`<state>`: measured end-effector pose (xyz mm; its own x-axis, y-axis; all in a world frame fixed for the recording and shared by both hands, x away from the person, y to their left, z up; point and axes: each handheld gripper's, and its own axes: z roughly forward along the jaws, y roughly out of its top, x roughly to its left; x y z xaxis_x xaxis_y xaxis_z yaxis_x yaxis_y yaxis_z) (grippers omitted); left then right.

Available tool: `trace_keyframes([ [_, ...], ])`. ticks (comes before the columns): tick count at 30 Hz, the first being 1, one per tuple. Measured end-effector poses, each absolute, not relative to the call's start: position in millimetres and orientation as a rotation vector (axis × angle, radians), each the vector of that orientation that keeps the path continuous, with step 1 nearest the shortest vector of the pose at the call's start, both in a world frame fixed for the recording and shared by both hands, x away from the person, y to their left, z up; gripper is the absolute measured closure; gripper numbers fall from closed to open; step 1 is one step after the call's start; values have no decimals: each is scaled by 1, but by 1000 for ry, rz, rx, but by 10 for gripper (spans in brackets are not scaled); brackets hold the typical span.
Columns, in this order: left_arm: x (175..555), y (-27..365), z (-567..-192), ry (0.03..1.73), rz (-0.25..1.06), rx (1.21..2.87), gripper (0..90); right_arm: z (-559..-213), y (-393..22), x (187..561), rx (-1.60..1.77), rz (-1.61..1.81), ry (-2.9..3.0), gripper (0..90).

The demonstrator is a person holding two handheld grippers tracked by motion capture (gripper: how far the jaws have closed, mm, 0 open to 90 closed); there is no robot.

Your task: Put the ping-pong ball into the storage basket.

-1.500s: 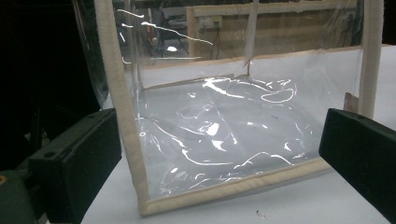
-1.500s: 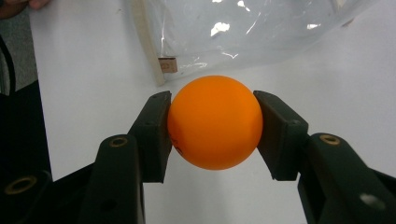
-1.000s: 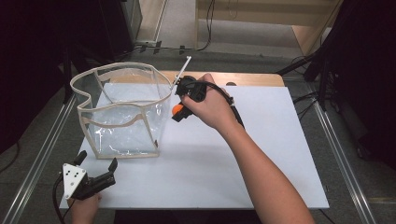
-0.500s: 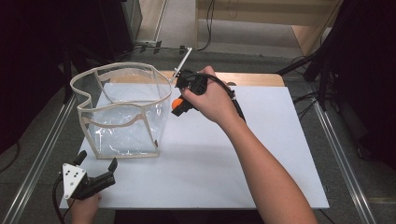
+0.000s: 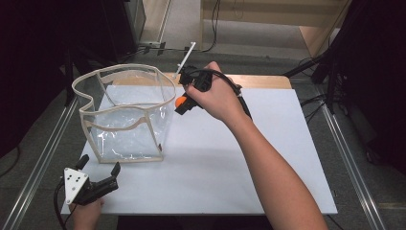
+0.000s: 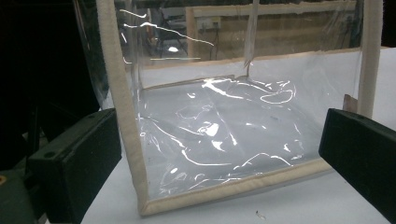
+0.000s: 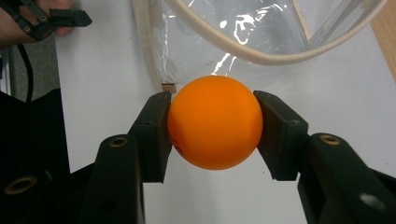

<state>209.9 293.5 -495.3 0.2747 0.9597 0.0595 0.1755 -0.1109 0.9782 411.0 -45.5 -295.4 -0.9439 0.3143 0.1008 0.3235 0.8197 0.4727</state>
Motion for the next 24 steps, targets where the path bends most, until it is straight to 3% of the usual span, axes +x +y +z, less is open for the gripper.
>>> trace_keyframes([
  [24,210,294,-495,1095,968,1529,0,-278,-35,419,-504,-797,-2987,476],
])
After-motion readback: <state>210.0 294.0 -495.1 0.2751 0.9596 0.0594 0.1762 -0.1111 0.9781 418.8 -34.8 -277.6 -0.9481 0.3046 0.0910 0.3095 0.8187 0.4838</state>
